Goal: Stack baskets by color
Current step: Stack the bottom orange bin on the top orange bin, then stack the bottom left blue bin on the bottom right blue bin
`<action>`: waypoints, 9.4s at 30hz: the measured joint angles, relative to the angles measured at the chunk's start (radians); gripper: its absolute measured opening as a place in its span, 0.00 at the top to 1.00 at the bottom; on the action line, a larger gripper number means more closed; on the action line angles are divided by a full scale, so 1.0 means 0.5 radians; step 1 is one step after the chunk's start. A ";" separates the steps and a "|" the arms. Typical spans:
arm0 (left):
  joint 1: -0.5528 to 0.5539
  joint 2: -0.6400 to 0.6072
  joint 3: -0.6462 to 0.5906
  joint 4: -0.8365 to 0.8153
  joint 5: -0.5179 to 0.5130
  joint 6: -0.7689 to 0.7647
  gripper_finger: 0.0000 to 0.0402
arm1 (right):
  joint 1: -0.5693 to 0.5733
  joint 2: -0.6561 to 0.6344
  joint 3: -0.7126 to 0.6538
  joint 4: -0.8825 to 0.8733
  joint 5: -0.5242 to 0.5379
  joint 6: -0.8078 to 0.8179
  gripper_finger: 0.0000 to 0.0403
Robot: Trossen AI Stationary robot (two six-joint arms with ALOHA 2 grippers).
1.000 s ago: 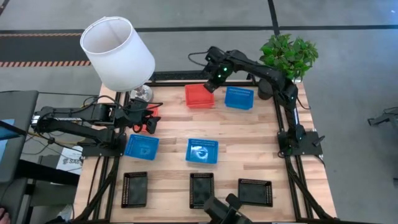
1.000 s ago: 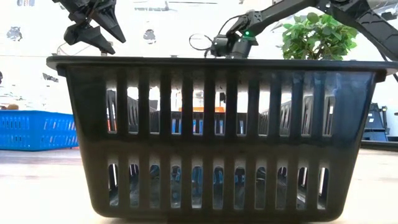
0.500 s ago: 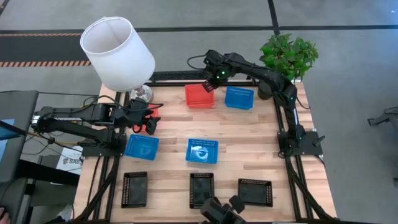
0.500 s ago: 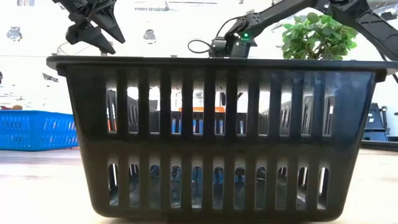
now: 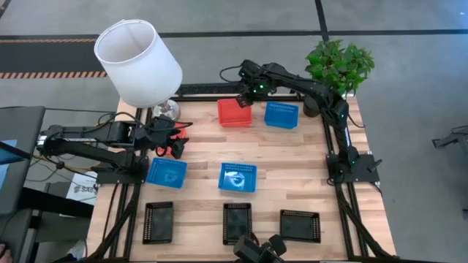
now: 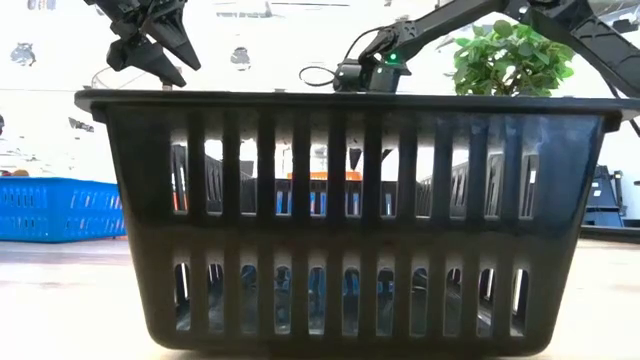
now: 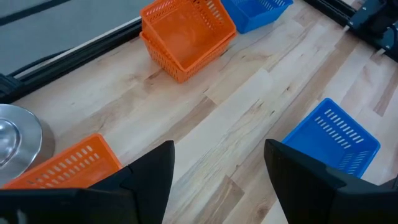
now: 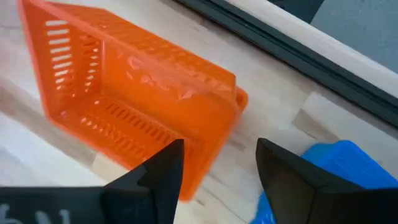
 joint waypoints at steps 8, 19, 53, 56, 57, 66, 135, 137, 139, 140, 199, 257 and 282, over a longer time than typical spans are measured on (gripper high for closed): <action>0.001 0.000 0.000 -0.004 0.004 0.035 0.41 | 0.039 0.151 -0.002 0.048 -0.027 0.041 0.52; 0.000 0.000 0.000 -0.011 0.039 0.037 0.41 | 0.069 0.136 -0.001 0.060 0.163 0.093 0.79; 0.000 0.000 0.000 -0.011 0.047 0.110 0.41 | -0.007 0.118 0.076 -0.271 -0.311 0.445 0.85; 0.001 0.000 0.000 -0.011 0.047 0.111 0.41 | -0.006 0.119 0.075 -0.287 -0.315 0.445 0.78; 0.000 0.000 0.000 -0.011 0.047 0.111 0.41 | -0.006 0.119 0.075 -0.286 -0.314 0.445 0.76; 0.000 0.002 0.000 0.007 0.046 0.116 0.41 | -0.002 0.080 0.073 -0.287 -0.335 0.293 0.54; -0.001 0.326 0.000 -0.432 0.804 0.912 0.77 | 1.047 -1.301 -1.293 0.491 -0.406 -0.102 0.98; 0.000 0.332 -0.007 -0.555 0.797 1.036 0.75 | 1.086 -1.381 -1.391 0.602 -0.406 -0.025 0.98; 0.001 0.348 -0.032 -0.590 0.841 1.137 0.74 | 1.117 -1.429 -1.454 0.683 -0.407 0.024 0.98; 0.001 0.350 -0.045 -0.614 0.890 1.171 0.73 | 1.131 -1.443 -1.479 0.704 -0.406 0.038 0.98; -0.722 1.130 -0.348 -0.217 0.931 0.735 0.93 | 1.200 -1.421 -1.502 0.690 -0.417 0.027 0.97; -0.466 2.519 1.966 -0.492 0.526 1.096 1.00 | 1.933 -2.824 -1.501 -0.274 0.555 0.341 0.98; -0.325 2.665 1.978 -0.574 0.717 1.055 1.00 | 1.933 -2.803 -1.501 -0.261 0.579 0.340 0.98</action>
